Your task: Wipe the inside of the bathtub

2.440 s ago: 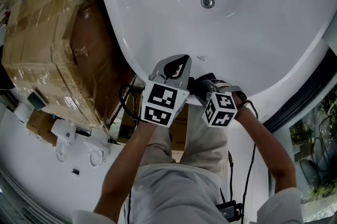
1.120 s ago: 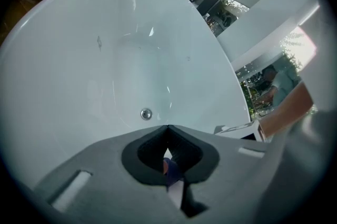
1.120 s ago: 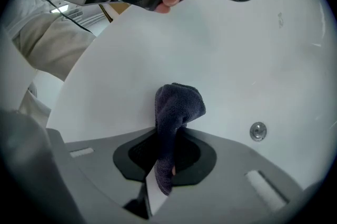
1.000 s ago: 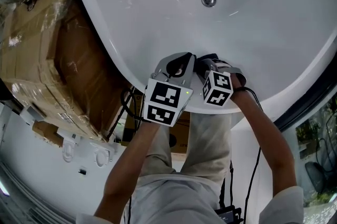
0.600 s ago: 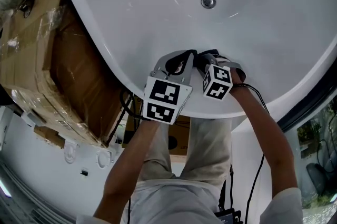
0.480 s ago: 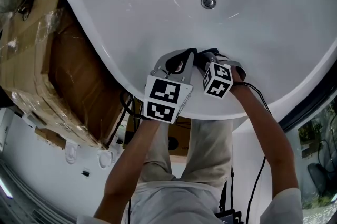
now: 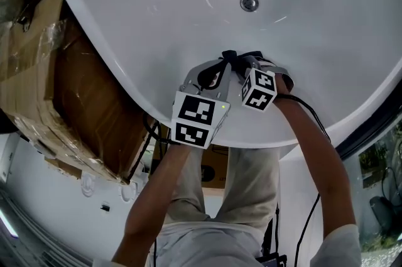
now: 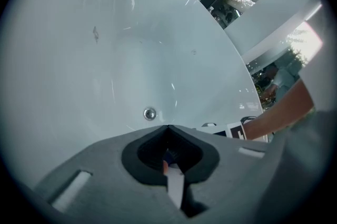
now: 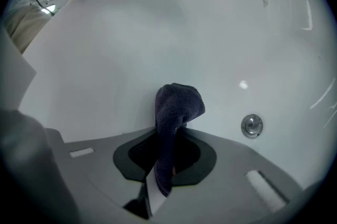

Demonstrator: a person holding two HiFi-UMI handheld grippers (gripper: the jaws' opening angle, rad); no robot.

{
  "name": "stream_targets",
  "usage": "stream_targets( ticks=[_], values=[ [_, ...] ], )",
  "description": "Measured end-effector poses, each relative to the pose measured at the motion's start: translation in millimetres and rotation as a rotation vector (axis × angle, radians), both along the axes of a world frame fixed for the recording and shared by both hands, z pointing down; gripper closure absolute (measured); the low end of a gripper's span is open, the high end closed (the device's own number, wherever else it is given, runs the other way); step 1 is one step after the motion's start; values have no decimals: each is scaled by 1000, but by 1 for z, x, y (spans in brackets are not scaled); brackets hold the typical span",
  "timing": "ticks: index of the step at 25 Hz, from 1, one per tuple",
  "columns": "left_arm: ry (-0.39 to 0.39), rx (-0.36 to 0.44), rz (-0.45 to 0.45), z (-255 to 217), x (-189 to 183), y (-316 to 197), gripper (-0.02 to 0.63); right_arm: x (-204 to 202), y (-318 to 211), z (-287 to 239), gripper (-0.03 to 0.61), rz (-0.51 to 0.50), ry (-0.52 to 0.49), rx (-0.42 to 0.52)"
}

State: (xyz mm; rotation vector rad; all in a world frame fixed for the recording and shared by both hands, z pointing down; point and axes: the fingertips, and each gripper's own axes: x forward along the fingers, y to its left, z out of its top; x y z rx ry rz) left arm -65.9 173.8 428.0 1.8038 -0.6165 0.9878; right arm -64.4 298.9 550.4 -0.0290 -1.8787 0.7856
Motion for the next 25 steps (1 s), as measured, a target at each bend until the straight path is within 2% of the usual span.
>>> stream_targets(
  ticks=[9,15,21,25],
  values=[
    [-2,-8,-3,20,0,2,615,7,-15,38,531,39,43,29],
    [2,-5,1,30,4,0,615,11,-27,63,531,11,40,36],
    [4,0,-1,41,7,-7,615,17,-36,86,531,42,71,52],
    [0,-2,4,47,7,-9,615,18,-42,102,531,26,75,64]
  ],
)
